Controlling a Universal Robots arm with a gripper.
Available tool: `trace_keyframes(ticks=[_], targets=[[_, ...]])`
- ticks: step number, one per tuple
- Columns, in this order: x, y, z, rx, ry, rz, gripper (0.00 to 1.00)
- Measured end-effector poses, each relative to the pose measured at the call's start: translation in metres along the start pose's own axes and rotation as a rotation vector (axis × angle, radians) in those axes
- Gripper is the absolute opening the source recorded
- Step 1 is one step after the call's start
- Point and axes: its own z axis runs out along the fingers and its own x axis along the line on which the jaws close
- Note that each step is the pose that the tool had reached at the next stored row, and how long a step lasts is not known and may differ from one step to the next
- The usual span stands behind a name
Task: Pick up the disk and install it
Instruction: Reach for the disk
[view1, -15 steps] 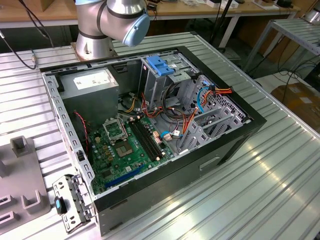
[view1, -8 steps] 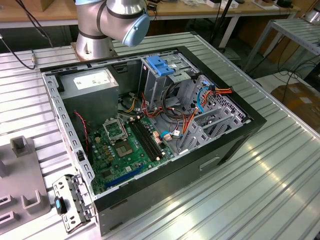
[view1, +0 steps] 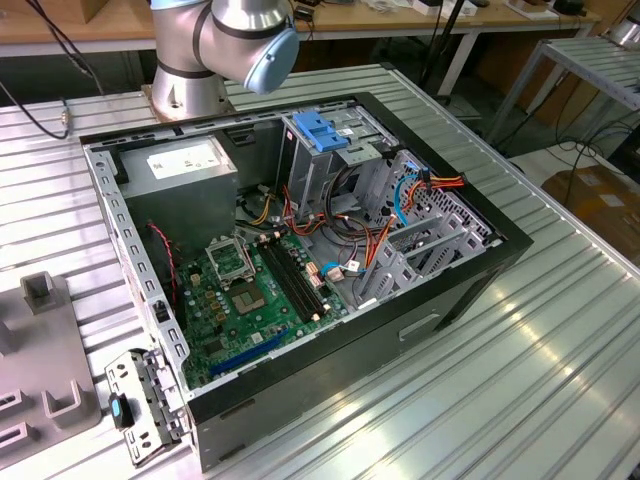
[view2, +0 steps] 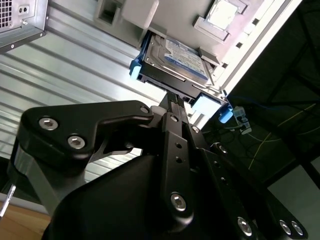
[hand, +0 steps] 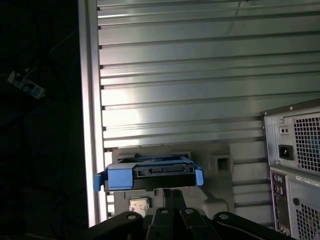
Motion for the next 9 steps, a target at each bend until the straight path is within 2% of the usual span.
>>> trace_keyframes(ticks=[9], targets=[[0.0117,-0.0008,0.0001,0.0001,0.0012,0.0,0.11]])
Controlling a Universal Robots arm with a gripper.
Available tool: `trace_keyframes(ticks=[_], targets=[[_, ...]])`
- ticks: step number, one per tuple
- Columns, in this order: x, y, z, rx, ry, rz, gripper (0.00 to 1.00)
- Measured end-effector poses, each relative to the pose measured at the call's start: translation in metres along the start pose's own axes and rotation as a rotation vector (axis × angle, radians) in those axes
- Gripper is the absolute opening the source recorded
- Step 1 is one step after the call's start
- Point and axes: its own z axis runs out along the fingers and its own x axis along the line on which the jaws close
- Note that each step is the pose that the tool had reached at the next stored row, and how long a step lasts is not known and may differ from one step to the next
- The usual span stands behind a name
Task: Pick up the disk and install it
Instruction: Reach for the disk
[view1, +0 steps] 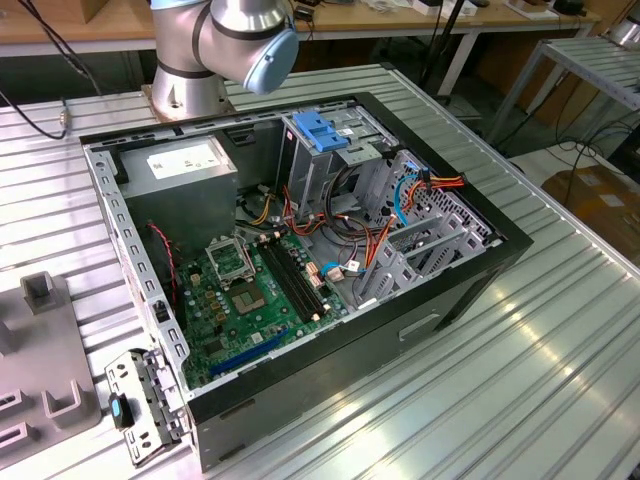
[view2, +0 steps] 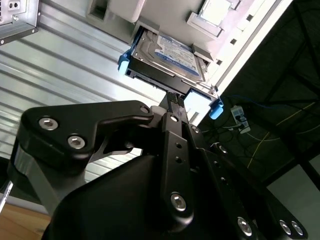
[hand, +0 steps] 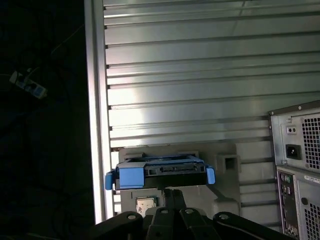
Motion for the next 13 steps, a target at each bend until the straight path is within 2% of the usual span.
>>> trace_keyframes(ticks=[13], targets=[[0.0154,-0.0011,0.0001,0.0002,0.0019,0.0,0.11]])
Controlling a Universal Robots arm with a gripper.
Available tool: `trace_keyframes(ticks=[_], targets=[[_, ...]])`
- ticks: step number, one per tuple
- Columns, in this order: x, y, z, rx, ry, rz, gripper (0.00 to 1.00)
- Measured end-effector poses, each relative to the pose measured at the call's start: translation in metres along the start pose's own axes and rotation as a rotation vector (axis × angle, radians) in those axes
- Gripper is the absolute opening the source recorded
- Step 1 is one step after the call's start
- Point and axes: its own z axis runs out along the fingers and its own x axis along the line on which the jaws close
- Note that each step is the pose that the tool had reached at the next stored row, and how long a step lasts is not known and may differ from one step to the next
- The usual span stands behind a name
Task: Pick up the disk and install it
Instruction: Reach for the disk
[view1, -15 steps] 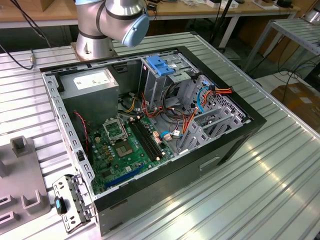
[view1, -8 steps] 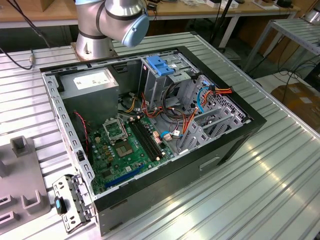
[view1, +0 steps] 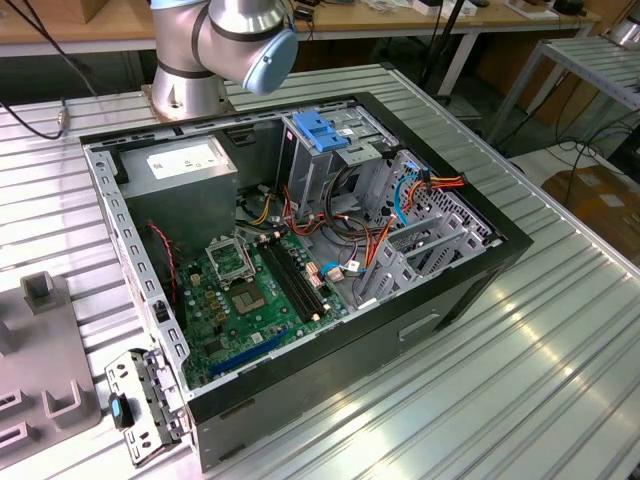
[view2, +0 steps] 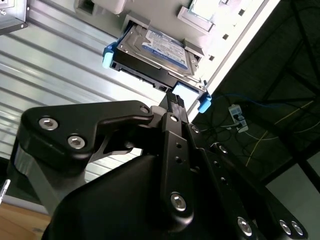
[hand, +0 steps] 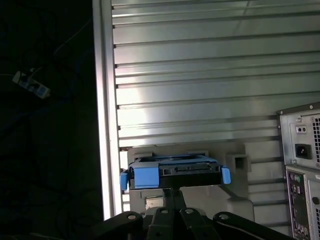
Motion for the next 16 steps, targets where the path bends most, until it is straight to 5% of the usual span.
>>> trace_keyframes(ticks=[6,16], targets=[[0.0084,-0.0006,0.0001,-0.0001,0.0001,0.0,0.11],[0.0359,-0.0027,0.0002,0.0,0.0003,0.0,0.11]])
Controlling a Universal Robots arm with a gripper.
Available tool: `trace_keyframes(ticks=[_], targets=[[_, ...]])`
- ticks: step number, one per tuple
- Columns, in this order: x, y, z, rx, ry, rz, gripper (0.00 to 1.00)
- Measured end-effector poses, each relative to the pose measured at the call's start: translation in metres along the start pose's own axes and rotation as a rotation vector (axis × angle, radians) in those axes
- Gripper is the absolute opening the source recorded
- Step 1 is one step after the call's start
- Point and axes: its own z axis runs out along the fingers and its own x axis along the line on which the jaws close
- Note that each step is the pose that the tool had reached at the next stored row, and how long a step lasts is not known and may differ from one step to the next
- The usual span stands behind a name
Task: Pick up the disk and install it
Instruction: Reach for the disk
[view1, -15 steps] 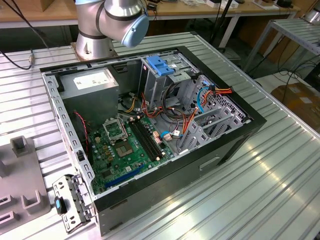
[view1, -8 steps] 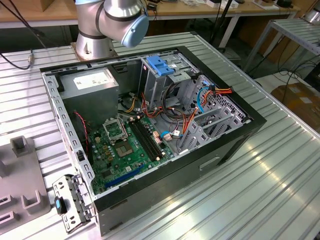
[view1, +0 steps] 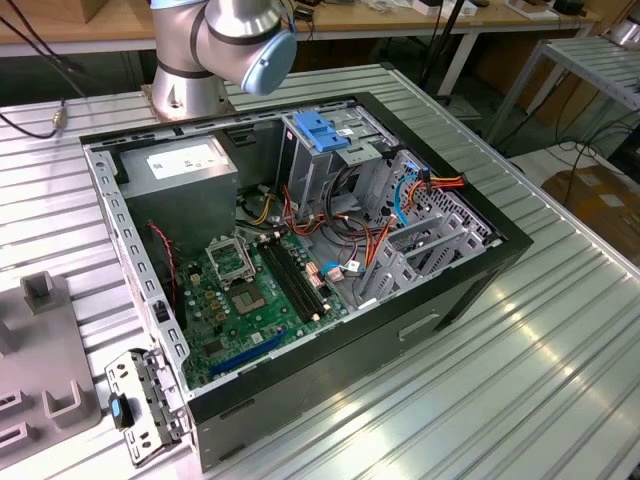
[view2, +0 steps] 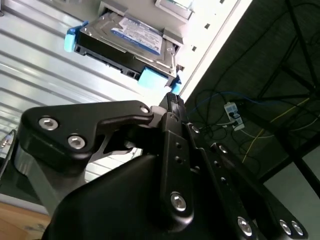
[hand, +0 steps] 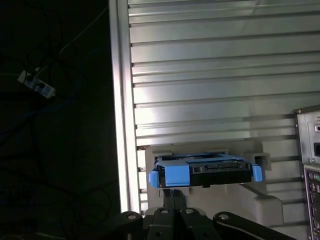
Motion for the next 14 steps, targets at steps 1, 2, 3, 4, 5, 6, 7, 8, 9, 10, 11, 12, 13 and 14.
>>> trace_keyframes(ticks=[1,2,3,4,5,6,7,8,9,10,11,12,13,14], targets=[[-0.0001,0.0,0.0,0.0,0.0008,0.0,0.11],[-0.0009,0.0,0.0003,0.0001,0.0017,0.0,0.11],[-0.0043,0.0002,0.0013,0.0004,0.0044,0.001,0.11],[-0.0081,0.0005,0.0025,0.0005,0.0052,0.003,0.11],[-0.0107,0.0007,0.0034,0.0004,0.0054,0.005,0.11],[-0.0145,0.0009,0.0046,0.0005,0.0059,0.007,0.11],[-0.0193,0.0012,0.0059,0.0007,0.0066,0.008,0.11],[-0.0242,0.0015,0.0073,0.0008,0.008,0.01,0.11],[-0.0241,0.0016,0.0074,0.0008,0.0081,0.01,0.11],[-0.0242,0.0015,0.0074,0.0009,0.0082,0.01,0.11],[-0.0241,0.0015,0.0074,0.0009,0.0083,0.01,0.11],[-0.0242,0.0015,0.0075,0.0009,0.0082,0.01,0.11],[-0.0242,0.0015,0.0075,0.0009,0.0082,0.01,0.11],[-0.0242,0.0015,0.0075,0.0009,0.0082,0.01,0.11]])
